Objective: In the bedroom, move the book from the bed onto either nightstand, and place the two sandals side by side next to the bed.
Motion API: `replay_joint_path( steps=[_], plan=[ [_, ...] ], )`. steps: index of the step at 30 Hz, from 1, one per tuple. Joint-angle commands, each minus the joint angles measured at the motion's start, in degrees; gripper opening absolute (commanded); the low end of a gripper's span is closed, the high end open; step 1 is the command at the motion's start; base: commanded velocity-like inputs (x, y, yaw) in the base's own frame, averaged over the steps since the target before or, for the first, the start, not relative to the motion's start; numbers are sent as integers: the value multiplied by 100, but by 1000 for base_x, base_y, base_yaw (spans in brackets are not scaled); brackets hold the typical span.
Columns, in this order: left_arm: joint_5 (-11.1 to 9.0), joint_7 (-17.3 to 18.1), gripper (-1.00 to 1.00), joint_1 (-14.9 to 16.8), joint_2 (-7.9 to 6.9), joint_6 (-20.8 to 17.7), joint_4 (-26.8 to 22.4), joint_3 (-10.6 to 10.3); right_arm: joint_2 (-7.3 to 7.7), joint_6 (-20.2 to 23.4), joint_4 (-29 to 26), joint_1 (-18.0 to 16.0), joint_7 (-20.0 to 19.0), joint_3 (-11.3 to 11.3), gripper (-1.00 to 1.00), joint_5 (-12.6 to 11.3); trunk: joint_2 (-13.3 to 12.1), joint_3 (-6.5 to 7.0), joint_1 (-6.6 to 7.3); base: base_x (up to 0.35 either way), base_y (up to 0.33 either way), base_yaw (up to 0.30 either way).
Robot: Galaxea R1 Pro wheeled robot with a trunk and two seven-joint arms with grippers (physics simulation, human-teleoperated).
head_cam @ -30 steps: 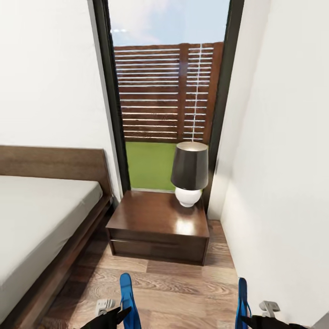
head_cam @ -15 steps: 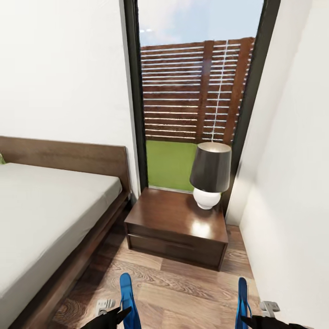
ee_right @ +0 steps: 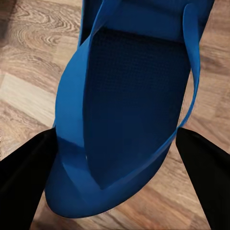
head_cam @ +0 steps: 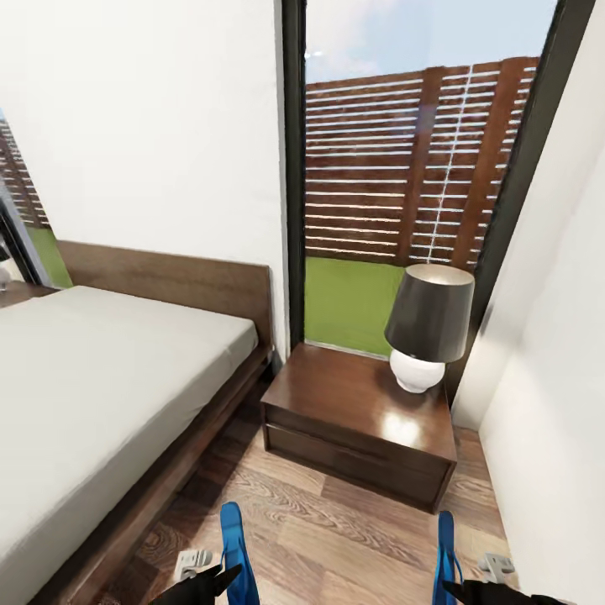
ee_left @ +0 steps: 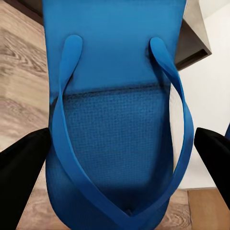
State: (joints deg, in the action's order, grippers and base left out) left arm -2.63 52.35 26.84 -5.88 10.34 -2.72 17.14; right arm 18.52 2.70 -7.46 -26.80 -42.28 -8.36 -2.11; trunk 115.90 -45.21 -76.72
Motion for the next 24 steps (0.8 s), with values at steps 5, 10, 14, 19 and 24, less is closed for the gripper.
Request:
replay_joint_path(
  steps=[5,10,14,19,24],
  plan=[
    [-27,13,-100,5,-1,20,8,-25,1,29,-1,-1,-25,-27,-100,-20,2,-15,1,0,0,277],
    [-27,13,-100,5,-1,20,8,-26,-2,29,-1,-1,-26,-27,-100,-24,2,-25,1,0,0,277],
    [-27,11,-100,5,-1,20,8,-26,-3,29,-1,-1,-26,-26,-100,-26,2,-33,1,0,0,277],
    [-27,12,-100,5,-1,20,8,-26,1,29,-1,-1,-26,-26,-100,-26,2,-43,1,0,0,277],
    [-27,13,-100,5,-1,20,8,-26,-1,29,-1,-1,-26,-27,-100,-26,2,-52,1,0,0,277]
  ],
)
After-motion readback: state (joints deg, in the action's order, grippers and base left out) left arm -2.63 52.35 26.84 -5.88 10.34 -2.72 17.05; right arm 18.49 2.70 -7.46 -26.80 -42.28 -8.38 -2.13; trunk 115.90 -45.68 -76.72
